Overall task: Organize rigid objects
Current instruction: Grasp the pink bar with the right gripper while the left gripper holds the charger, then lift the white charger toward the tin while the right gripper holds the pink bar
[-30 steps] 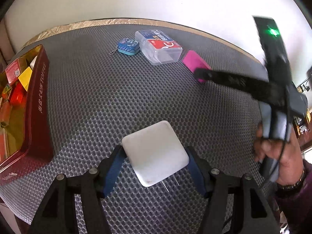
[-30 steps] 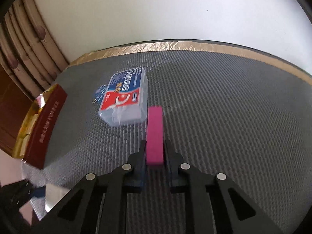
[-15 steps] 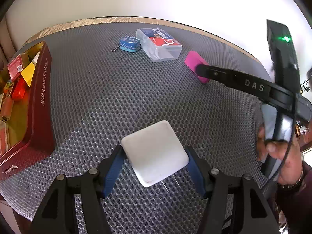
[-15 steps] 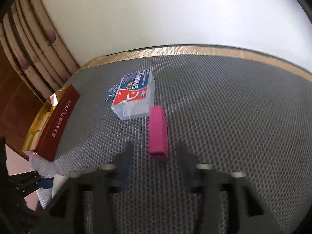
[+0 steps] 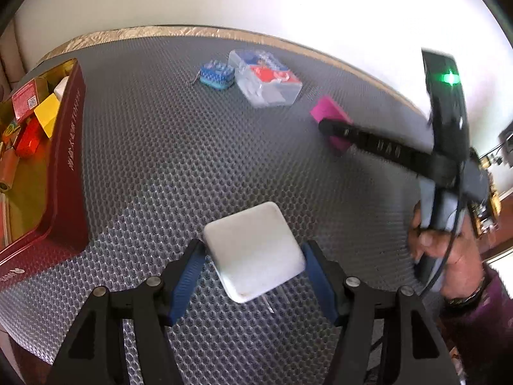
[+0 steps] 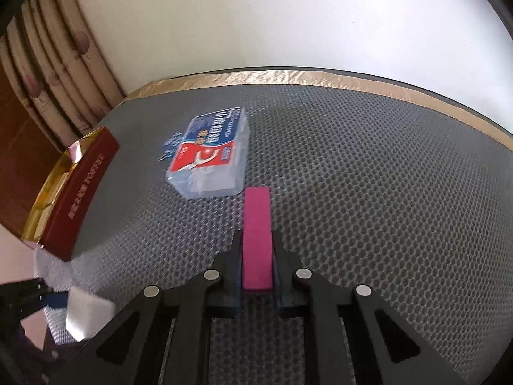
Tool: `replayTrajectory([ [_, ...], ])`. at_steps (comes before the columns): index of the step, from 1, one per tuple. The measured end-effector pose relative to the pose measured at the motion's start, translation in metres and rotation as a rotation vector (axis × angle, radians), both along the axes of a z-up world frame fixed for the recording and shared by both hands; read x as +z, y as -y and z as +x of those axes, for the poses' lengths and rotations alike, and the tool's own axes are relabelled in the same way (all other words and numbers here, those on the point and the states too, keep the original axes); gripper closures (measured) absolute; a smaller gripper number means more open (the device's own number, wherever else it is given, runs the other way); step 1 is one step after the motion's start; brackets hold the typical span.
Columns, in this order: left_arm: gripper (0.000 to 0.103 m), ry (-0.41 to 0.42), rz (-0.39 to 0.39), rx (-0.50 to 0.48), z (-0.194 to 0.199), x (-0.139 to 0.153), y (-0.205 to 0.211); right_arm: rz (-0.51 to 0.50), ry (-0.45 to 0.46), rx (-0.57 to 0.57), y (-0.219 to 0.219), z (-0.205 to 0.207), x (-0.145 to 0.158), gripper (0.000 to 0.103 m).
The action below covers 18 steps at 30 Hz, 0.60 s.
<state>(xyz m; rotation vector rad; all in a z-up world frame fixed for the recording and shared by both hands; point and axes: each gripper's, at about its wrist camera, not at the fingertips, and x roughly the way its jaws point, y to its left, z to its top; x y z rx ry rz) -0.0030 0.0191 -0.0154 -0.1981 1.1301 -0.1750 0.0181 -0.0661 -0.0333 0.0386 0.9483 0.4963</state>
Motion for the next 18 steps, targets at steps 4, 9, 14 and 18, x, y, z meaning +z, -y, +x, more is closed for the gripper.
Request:
replayTrajectory([
  [4,0.039,0.055,0.023,-0.006,-0.007,0.025,-0.003,-0.008,0.015,0.018,0.004,-0.015,0.000,0.088],
  [9,0.047,0.039,0.012,0.017,-0.011,0.038,-0.016,0.009,0.012,0.004,0.009,-0.019,0.002,0.088],
  [14,0.045,-0.094,-0.022,0.024,-0.009,0.023,-0.018,0.024,0.007,0.002,0.012,-0.019,0.003,0.088],
  [18,0.041,-0.185,-0.116,0.065,0.002,0.007,-0.020,0.026,0.001,-0.003,0.012,-0.017,0.003,0.088],
])
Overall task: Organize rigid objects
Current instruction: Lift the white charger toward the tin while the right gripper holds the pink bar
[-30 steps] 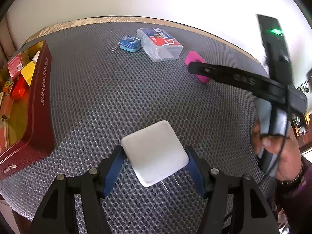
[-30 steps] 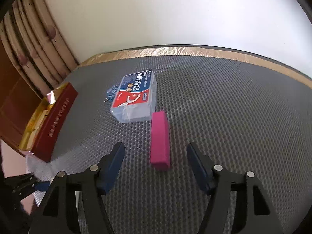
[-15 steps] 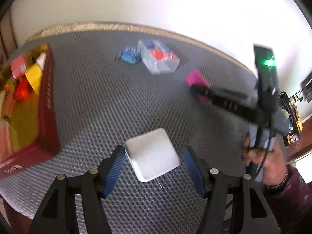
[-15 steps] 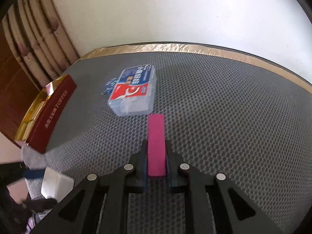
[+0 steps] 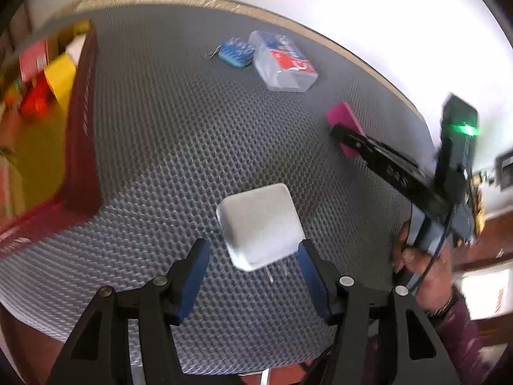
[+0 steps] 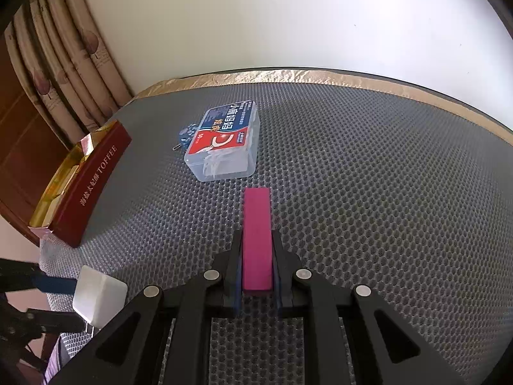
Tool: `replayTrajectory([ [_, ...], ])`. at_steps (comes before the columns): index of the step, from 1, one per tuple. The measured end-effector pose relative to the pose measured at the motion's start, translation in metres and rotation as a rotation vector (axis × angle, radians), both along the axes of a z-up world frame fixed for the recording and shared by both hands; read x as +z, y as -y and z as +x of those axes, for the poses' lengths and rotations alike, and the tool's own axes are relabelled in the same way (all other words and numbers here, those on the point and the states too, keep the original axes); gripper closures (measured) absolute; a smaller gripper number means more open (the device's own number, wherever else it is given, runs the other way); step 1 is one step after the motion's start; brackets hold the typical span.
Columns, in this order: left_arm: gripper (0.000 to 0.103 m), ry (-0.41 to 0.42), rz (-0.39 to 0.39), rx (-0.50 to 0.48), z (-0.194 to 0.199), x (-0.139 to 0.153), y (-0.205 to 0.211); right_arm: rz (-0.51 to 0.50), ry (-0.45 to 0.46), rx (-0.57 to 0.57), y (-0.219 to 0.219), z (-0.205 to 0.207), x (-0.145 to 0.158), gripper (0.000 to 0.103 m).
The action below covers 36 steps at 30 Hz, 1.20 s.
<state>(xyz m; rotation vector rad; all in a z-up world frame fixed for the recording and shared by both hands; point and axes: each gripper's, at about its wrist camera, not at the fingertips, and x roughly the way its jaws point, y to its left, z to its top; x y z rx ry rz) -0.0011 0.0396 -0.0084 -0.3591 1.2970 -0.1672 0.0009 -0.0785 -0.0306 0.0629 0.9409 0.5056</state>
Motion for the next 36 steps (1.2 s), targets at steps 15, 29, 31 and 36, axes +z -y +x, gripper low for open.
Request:
replayTrajectory([
  [15,0.049,0.112,0.135,-0.054,-0.008,0.012,0.035,0.006,-0.017,0.008,0.000,0.006,0.000,0.088],
  [29,0.048,0.174,0.213,0.201,-0.021,0.095,-0.119,-0.016,-0.007,0.008,-0.010,0.002,-0.002,0.087],
  [31,0.048,0.145,0.229,0.217,-0.011,0.081,-0.141,-0.018,-0.008,0.007,-0.010,0.002,-0.002,0.087],
  [36,0.048,0.104,0.268,0.210,0.014,0.048,-0.158,-0.020,-0.007,0.008,-0.012,0.003,-0.003,0.087],
])
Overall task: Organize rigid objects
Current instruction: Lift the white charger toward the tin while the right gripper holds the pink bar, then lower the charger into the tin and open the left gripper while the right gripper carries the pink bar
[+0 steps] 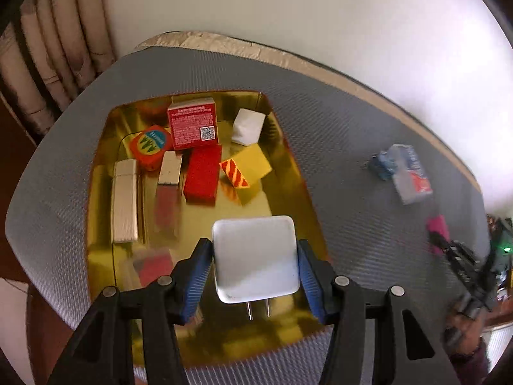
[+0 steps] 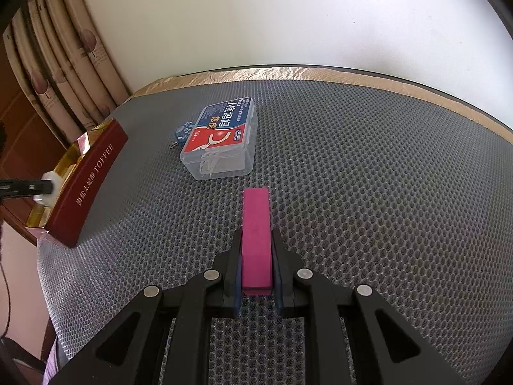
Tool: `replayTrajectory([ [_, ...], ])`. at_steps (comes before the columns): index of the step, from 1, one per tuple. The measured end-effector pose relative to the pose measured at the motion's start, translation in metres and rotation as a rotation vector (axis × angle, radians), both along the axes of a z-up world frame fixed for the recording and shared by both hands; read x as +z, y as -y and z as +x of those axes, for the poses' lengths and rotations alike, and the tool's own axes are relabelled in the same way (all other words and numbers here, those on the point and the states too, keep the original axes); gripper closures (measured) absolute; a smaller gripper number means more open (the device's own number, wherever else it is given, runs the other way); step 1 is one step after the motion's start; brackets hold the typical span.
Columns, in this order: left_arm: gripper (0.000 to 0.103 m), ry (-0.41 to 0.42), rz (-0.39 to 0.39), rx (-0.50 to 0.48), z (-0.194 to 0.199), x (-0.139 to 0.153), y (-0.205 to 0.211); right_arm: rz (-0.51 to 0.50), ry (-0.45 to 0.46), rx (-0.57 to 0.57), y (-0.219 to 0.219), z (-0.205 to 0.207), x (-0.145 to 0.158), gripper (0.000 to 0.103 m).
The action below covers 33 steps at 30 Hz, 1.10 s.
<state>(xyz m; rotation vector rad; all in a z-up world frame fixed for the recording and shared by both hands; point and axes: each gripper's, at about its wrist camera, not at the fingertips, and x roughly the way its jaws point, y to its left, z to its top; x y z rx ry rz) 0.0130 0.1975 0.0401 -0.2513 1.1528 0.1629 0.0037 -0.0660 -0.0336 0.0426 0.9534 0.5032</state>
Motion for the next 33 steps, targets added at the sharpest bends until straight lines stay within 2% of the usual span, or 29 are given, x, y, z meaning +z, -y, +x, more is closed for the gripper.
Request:
replayTrajectory([
  [7,0.048,-0.061,0.009,0.024,0.018,-0.029,-0.011,0.000,0.000,-0.001,-0.001,-0.001,-0.001,0.087],
  [12,0.047,-0.014,0.124,0.052,0.011,-0.016,-0.005,0.002,-0.002,-0.002,-0.001,0.000,-0.001,0.087],
  [14,0.047,0.044,0.166,0.093,-0.005,-0.001,-0.004,0.003,-0.003,-0.001,-0.001,0.000,-0.001,0.087],
  [16,0.047,0.098,0.137,0.139,-0.025,0.013,-0.004,0.010,-0.009,0.002,0.000,0.001,-0.001,0.087],
  [19,0.047,0.161,0.048,0.192,-0.072,0.028,-0.002,0.038,-0.041,0.002,0.006,0.006,-0.001,0.087],
  [23,0.046,0.207,0.022,0.254,-0.128,0.024,0.000,0.069,-0.099,-0.014,0.012,0.009,0.000,0.087],
  [29,0.046,0.191,-0.054,0.336,-0.176,0.005,-0.014,0.219,-0.199,-0.024,0.015,-0.002,0.011,0.087],
  [33,0.046,0.176,-0.099,0.378,-0.188,-0.004,-0.034,0.179,-0.191,-0.003,-0.008,-0.007,0.025,0.088],
])
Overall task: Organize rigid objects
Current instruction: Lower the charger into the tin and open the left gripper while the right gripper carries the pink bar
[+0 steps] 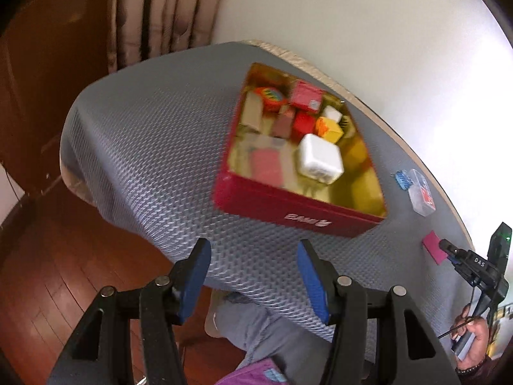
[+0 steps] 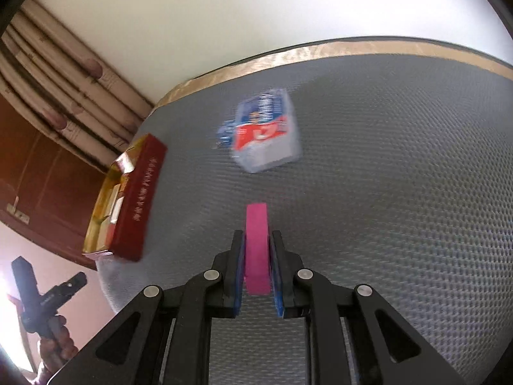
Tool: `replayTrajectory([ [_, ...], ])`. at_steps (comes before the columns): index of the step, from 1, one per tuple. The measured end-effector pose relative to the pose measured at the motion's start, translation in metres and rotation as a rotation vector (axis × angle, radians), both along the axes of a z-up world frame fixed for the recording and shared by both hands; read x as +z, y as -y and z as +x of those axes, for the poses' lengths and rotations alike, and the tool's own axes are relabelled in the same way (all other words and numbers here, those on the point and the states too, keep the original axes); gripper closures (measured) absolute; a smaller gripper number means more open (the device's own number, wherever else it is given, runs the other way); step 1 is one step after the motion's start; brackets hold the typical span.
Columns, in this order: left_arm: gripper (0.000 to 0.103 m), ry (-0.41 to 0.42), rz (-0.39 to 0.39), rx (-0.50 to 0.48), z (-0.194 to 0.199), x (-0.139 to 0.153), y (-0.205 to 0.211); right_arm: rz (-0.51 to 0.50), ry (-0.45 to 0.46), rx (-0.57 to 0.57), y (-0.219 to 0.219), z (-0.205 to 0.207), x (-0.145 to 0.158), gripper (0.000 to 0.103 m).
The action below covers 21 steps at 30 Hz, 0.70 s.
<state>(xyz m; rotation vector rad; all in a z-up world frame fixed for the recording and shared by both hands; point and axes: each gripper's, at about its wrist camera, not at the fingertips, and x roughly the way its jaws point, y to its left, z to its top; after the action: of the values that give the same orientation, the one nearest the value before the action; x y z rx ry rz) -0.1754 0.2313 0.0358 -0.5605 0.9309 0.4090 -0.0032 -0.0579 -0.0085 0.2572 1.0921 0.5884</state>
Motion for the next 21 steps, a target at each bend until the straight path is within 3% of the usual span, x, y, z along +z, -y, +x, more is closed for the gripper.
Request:
replayTrajectory([
  [4,0.046,0.031,-0.047,0.029,-0.009,-0.005,-0.014,-0.039,-0.020,0.000,-0.004,0.001,-0.006,0.088],
  [12,0.046,0.012,-0.142,0.009,-0.007,-0.018,-0.017,-0.191,0.038,0.100,-0.032,-0.021,0.004,0.088],
  [21,0.046,0.002,-0.143,-0.049,-0.002,-0.015,-0.003,-0.168,0.039,0.135,-0.039,-0.036,0.023,0.088],
])
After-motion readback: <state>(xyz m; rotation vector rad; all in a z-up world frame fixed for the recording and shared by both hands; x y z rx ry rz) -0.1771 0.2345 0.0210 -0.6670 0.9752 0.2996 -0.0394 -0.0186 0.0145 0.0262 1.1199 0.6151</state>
